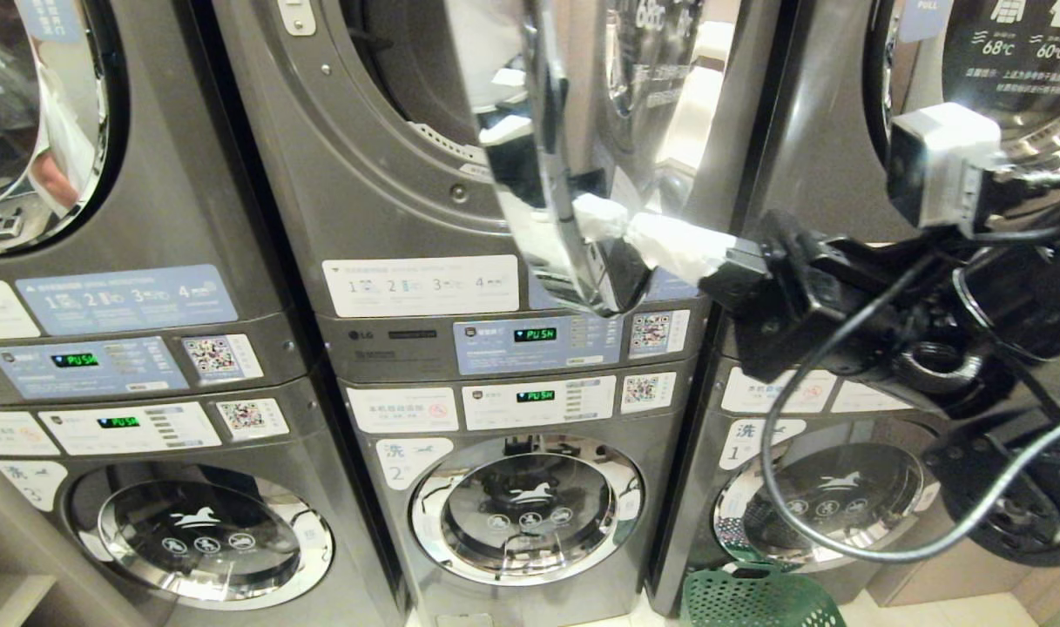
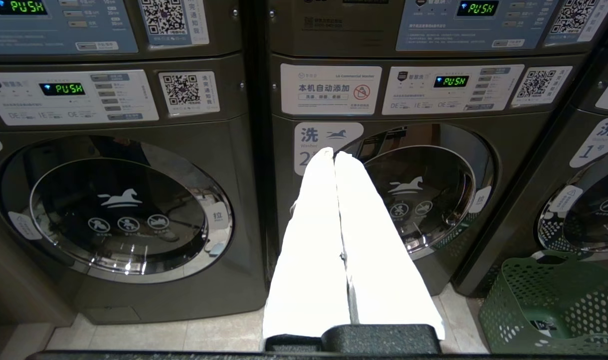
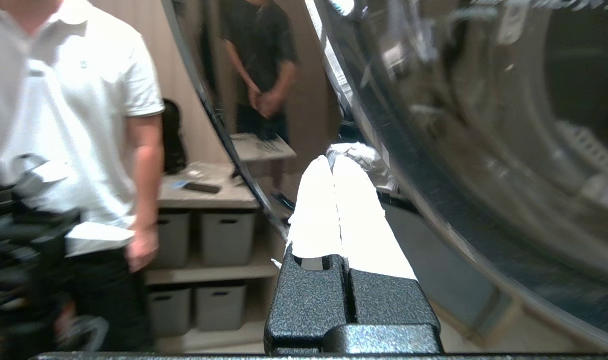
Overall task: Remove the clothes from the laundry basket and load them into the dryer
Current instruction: Close the dryer
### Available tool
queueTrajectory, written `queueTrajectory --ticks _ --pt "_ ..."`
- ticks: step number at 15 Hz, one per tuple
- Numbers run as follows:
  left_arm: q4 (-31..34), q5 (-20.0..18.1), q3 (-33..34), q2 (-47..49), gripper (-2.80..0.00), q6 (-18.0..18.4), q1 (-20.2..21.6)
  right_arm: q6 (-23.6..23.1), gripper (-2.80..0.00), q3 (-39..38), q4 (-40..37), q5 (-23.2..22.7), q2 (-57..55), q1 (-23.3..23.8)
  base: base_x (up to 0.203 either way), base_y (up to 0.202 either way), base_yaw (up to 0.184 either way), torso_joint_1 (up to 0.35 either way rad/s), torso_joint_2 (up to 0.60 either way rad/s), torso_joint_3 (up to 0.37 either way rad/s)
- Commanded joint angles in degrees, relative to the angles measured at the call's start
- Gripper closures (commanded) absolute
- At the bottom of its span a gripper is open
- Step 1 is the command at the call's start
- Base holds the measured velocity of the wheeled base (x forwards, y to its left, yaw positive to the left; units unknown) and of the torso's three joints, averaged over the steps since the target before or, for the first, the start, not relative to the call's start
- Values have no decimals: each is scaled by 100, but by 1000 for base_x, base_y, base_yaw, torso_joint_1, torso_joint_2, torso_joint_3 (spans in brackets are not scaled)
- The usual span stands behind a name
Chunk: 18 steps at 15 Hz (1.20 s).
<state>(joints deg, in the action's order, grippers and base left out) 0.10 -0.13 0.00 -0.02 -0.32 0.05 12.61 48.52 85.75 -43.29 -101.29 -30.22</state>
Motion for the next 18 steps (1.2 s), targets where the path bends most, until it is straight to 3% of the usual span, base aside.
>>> queueTrajectory --ticks 1,5,7,8,11,13,15,18 --pt "-1 -1 3 -6 0 -3 4 -205 0 822 -164 322 -792 -222 0 0 0 0 0 0" --pt "-1 -5 6 -6 0 -3 4 -721 0 2581 -1087 1389 -2049 -497 0 0 0 0 0 0" --pt "-1 0 5 -6 0 -3 4 -1133 0 2870 -1643 2264 -2202 -596 0 0 0 0 0 0" --pt "-1 0 0 -6 0 -3 4 -1140 0 2840 -1676 2441 -2048 -596 0 0 0 0 0 0" --pt "-1 4 9 -6 0 -3 4 -969 0 2120 -1921 2623 -820 -275 0 0 0 0 0 0" --pt "-1 3 0 -6 0 -3 4 -905 0 1394 -2621 2732 453 66 0 0 0 0 0 0" --pt "-1 -2 6 -6 0 -3 4 -863 0 675 -3670 3007 1816 366 0 0 0 0 0 0" --pt "-1 4 9 -6 0 -3 4 -591 0 -326 -5855 3826 4244 575 0 0 0 0 0 0"
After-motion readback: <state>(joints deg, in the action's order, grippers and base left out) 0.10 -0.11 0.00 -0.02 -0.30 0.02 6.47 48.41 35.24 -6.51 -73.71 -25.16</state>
